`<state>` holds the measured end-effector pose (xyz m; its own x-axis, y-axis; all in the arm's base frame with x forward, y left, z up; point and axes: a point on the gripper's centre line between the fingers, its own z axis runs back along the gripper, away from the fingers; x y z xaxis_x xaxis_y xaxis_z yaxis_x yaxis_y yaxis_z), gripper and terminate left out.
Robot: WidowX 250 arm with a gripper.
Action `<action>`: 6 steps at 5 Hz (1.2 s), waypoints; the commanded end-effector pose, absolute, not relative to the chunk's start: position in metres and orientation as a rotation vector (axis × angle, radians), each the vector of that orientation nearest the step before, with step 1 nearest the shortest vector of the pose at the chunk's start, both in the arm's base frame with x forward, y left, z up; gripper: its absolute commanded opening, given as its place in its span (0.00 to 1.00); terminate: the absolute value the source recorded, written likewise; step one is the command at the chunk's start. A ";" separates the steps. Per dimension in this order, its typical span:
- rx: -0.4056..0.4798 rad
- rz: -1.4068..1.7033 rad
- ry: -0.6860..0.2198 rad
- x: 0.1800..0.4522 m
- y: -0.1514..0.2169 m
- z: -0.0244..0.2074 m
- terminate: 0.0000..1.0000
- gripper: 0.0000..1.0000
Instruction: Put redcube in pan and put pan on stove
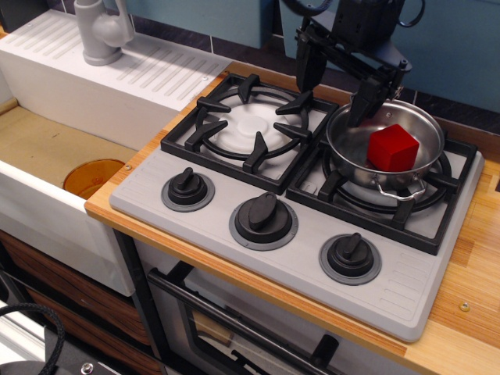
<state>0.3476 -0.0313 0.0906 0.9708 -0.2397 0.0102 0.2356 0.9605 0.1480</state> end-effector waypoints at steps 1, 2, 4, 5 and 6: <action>0.091 -0.239 -0.156 0.353 -0.031 0.078 0.00 1.00; 0.077 -0.241 -0.170 0.356 -0.032 0.066 0.00 1.00; 0.051 -0.248 -0.193 0.361 -0.033 0.050 0.00 1.00; 0.048 -0.246 -0.202 0.364 -0.035 0.042 0.00 1.00; 0.047 -0.242 -0.185 0.363 -0.036 0.043 0.00 0.00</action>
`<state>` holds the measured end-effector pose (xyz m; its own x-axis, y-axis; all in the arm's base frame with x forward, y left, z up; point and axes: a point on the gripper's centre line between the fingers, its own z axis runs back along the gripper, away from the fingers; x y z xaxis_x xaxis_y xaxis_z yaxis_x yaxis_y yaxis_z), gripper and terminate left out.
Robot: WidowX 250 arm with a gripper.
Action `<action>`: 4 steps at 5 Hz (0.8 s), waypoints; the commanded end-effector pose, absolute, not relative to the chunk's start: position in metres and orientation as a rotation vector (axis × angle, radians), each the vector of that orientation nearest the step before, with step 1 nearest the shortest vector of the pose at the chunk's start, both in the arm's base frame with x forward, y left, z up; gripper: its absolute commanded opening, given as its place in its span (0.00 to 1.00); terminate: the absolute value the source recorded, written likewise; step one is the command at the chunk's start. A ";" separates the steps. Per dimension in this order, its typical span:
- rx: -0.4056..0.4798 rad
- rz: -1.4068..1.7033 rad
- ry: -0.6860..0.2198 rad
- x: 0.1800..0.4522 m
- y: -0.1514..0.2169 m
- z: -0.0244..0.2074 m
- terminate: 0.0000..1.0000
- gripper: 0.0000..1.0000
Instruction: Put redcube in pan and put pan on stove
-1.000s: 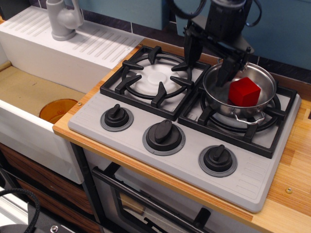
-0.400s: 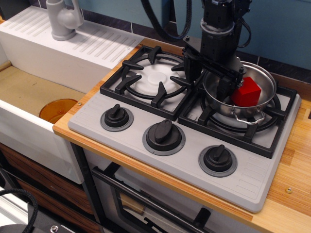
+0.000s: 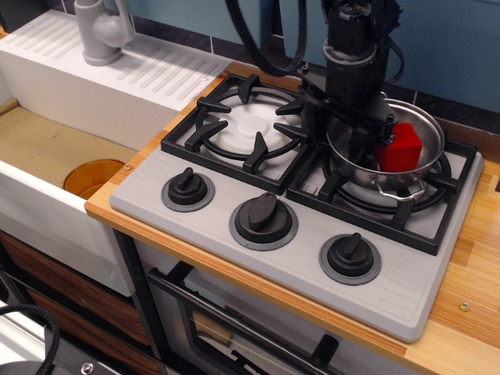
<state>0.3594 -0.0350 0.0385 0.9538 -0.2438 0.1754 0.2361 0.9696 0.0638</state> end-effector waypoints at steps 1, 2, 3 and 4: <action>0.046 -0.235 -0.178 0.362 -0.039 0.044 0.00 0.00; 0.050 -0.228 -0.167 0.359 -0.042 0.049 0.00 0.00; 0.061 -0.214 -0.160 0.355 -0.045 0.058 0.00 0.00; 0.094 -0.195 -0.150 0.348 -0.051 0.074 0.00 0.00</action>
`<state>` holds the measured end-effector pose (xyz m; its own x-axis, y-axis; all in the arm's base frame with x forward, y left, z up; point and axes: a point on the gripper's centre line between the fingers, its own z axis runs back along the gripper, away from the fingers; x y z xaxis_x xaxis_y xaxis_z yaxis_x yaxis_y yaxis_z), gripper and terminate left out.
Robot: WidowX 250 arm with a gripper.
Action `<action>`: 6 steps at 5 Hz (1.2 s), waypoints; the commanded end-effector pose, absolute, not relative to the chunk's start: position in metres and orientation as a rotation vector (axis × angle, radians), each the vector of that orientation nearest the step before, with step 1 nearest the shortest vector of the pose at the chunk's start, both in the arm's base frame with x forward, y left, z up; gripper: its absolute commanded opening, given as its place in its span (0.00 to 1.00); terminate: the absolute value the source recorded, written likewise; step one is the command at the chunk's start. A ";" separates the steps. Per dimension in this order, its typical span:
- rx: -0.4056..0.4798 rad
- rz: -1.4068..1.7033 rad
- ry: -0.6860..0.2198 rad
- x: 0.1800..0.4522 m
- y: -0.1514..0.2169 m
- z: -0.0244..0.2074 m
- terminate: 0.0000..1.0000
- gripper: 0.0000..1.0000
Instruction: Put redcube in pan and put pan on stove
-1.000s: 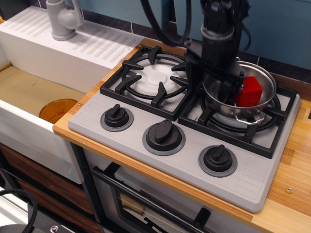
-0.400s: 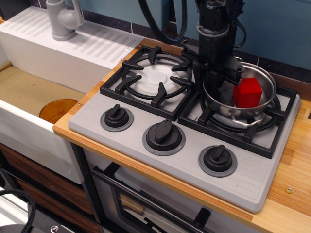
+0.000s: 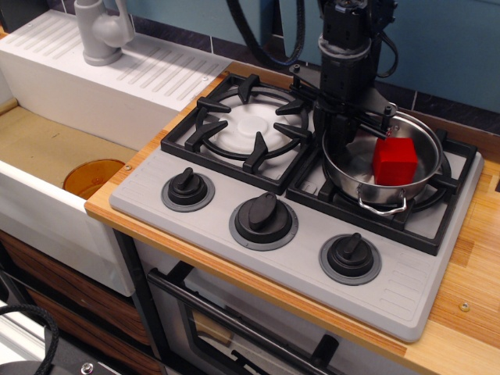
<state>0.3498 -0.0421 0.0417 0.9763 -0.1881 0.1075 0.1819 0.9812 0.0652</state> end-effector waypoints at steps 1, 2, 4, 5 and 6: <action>0.119 -0.186 -0.125 0.341 -0.057 0.095 0.00 0.00; 0.131 -0.197 -0.109 0.342 -0.054 0.108 0.00 0.00; 0.146 -0.253 -0.104 0.356 -0.018 0.118 0.00 0.00; 0.152 -0.279 -0.105 0.362 0.003 0.117 0.00 0.00; 0.153 -0.306 -0.111 0.365 0.021 0.114 0.00 0.00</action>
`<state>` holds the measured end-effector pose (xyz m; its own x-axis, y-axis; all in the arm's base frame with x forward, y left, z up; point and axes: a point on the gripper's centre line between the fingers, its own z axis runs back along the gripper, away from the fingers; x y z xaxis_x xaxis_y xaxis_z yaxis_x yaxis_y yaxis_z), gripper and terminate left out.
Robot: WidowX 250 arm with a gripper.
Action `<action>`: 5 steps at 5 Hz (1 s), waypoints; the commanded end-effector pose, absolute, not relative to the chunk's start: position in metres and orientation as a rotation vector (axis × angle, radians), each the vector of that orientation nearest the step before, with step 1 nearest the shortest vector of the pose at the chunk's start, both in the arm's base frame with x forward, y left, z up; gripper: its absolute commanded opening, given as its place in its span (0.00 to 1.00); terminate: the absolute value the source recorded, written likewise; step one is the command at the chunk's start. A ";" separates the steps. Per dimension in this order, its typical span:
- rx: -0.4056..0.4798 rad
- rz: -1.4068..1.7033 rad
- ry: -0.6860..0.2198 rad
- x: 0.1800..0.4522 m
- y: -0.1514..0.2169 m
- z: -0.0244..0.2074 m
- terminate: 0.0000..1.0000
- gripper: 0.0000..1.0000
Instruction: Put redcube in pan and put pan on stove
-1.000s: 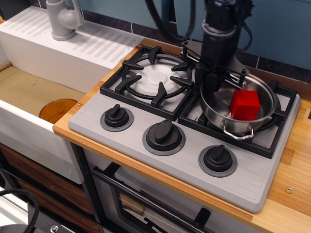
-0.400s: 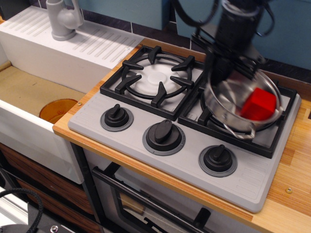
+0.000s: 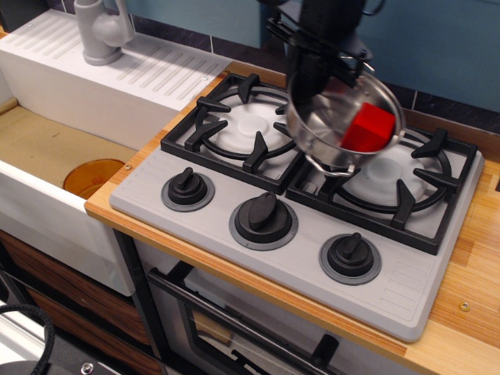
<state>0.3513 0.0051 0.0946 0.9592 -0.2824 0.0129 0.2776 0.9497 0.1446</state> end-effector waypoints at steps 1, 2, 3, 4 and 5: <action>0.155 -0.317 -0.107 0.368 0.034 0.114 0.00 0.00; 0.156 -0.332 -0.109 0.369 0.049 0.110 0.00 0.00; 0.145 -0.340 -0.109 0.371 0.062 0.105 0.00 0.00; 0.141 -0.347 -0.119 0.372 0.072 0.096 0.00 0.00; 0.128 -0.352 -0.130 0.370 0.080 0.085 0.00 0.00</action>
